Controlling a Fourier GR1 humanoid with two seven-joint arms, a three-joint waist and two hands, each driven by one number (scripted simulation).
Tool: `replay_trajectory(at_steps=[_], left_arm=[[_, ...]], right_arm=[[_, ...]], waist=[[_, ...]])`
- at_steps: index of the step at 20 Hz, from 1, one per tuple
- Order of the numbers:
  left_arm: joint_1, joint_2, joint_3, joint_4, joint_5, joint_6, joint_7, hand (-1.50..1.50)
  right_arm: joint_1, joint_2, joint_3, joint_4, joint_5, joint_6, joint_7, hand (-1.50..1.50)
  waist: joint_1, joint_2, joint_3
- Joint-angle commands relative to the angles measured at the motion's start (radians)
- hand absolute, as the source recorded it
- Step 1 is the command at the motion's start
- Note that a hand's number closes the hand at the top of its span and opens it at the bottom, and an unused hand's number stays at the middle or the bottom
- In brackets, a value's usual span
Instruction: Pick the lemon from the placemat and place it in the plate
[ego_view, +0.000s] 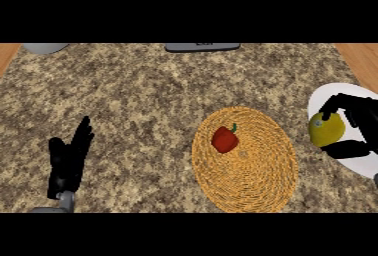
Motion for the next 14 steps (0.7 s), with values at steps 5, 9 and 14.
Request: replay_trajectory(at_steps=[5,9,14], left_arm=[[-0.061,0.013,0.034,0.026,0.02,-0.048,0.016,0.0],[-0.108,-0.012,0.048,0.117,0.005,-0.068,-0.048,0.0],[-0.045,-0.059,-0.012,0.023,-0.054,-0.045,-0.002,0.0]], right_arm=[[0.134,-0.046,-0.232,-0.293,-0.095,0.033,0.235,1.5],[0.164,-0.054,-0.324,-0.247,-0.117,0.044,0.218,1.5],[-0.002,-0.08,-0.33,0.025,-0.078,0.04,0.158,1.5]], waist=[[0.042,0.014,0.001],[0.05,0.018,0.001],[0.066,0.02,0.002]])
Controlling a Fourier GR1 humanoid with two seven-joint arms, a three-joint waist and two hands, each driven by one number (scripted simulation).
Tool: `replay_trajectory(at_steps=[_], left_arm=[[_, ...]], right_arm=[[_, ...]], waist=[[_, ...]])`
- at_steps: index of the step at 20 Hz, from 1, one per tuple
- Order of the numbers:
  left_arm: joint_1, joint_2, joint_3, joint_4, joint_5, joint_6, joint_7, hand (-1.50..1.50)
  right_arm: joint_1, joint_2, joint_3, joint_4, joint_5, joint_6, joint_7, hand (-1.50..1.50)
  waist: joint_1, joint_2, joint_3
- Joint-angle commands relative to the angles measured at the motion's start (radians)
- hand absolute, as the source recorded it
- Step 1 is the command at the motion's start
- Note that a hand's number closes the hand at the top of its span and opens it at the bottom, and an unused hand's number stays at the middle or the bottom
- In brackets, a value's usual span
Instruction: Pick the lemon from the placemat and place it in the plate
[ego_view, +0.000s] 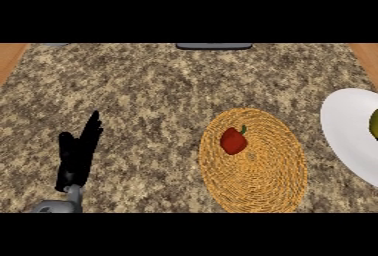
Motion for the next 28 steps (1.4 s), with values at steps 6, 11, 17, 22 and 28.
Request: replay_trajectory(at_steps=[6,11,17,22,28], left_arm=[[-0.01,-0.031,0.003,-0.018,-0.039,-0.004,0.023,0.0],[-0.008,-0.013,0.025,0.013,-0.025,-0.039,-0.007,0.0],[-0.01,-0.023,0.004,-0.047,-0.049,-0.021,0.043,0.0],[-0.025,-0.031,0.035,0.032,-0.032,-0.05,-0.03,0.0],[0.014,-0.037,0.034,0.015,-0.03,-0.05,-0.011,0.0]], right_arm=[[-0.15,-0.044,-0.013,0.404,0.093,-0.059,-0.144,1.5],[-0.221,-0.126,-0.01,0.649,0.103,0.019,-0.224,1.5],[-0.261,-0.178,0.055,0.854,0.139,0.166,-0.286,1.5],[-0.361,-0.187,0.076,1.07,0.177,0.164,-0.43,-1.5],[-0.367,-0.171,-0.045,1.054,0.006,0.242,-0.64,-1.5]], waist=[[0.014,0.004,0.001],[0.021,0.007,0.001],[0.031,0.009,0.002],[0.029,0.009,0.002],[0.017,0.004,0.002]])
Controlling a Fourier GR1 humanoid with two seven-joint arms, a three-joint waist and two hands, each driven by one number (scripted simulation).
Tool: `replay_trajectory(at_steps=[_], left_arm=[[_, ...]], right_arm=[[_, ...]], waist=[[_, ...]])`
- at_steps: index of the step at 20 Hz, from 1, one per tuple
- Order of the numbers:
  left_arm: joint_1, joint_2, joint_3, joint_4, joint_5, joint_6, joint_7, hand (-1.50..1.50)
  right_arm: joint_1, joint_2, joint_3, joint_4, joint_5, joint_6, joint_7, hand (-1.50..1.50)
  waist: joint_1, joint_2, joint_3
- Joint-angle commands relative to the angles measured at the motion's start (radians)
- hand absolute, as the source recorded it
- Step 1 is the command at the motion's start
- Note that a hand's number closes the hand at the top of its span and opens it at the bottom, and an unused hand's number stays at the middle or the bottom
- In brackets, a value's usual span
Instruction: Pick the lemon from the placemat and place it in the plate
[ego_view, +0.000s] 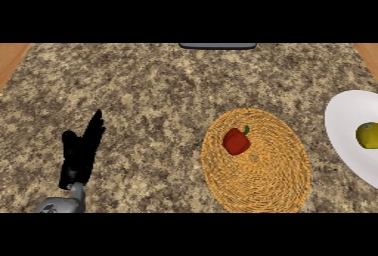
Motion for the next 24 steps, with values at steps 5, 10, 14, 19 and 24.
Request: replay_trajectory(at_steps=[5,10,14,19,24], left_arm=[[0.011,-0.005,0.003,-0.001,-0.01,0.011,-0.005,0.0],[-0.017,0.004,0.005,-0.042,-0.013,0.007,0.059,0.0],[0.025,0.0,-0.004,-0.053,-0.011,-0.01,0.015,0.0],[0.085,0.005,0.015,-0.022,0.002,-0.033,-0.068,0.0],[0.0,-0.02,-0.007,-0.051,-0.02,-0.005,0.054,0.0]], right_arm=[[-0.055,0.004,-0.247,0.122,-0.296,0.196,-0.137,-1.5],[-0.034,-0.082,-0.297,0.219,-0.362,0.346,-0.171,-1.5],[-0.004,-0.096,-0.278,0.273,-0.355,0.379,-0.256,-1.5],[0.034,-0.095,-0.266,0.243,-0.386,0.434,-0.299,-1.5],[0.035,-0.049,-0.233,0.243,-0.379,0.362,-0.345,-1.5]], waist=[[-0.011,-0.002,0.0],[-0.005,-0.001,0.001],[0.008,0.004,0.003],[-0.002,-0.002,0.001],[0.0,0.002,0.002]])
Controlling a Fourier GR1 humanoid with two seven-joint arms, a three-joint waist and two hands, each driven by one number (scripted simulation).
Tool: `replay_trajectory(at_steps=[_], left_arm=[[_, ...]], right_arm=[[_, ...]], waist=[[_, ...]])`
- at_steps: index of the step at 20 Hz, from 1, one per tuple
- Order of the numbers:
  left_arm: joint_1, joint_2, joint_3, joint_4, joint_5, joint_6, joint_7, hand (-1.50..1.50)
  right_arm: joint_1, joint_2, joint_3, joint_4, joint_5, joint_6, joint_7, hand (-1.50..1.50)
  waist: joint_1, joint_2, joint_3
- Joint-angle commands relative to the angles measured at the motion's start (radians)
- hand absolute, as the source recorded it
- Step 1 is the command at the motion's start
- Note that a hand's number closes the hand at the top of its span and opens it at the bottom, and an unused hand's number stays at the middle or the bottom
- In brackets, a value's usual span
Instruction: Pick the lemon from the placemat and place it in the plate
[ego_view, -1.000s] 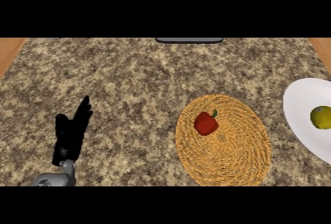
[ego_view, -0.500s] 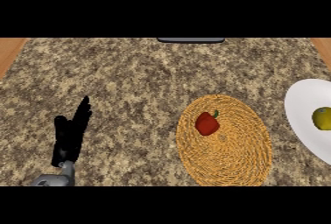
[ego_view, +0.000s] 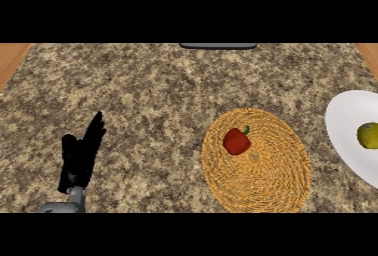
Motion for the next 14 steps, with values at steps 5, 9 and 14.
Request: replay_trajectory(at_steps=[5,9,14], left_arm=[[-0.04,-0.043,-0.016,0.032,-0.039,0.038,0.031,0.0],[-0.055,-0.033,0.001,0.051,-0.037,0.016,0.008,0.0],[-0.03,0.021,0.048,-0.011,0.011,-0.04,0.001,0.0]], right_arm=[[0.067,-0.007,0.024,0.044,-0.004,0.061,-0.18,-1.5],[-0.006,-0.004,0.057,0.088,0.026,-0.019,-0.134,-1.5],[0.03,-0.041,0.049,0.134,0.02,-0.029,-0.175,-1.5]], waist=[[-0.008,0.0,0.0],[0.0,0.001,-0.001],[0.006,0.002,0.001]])
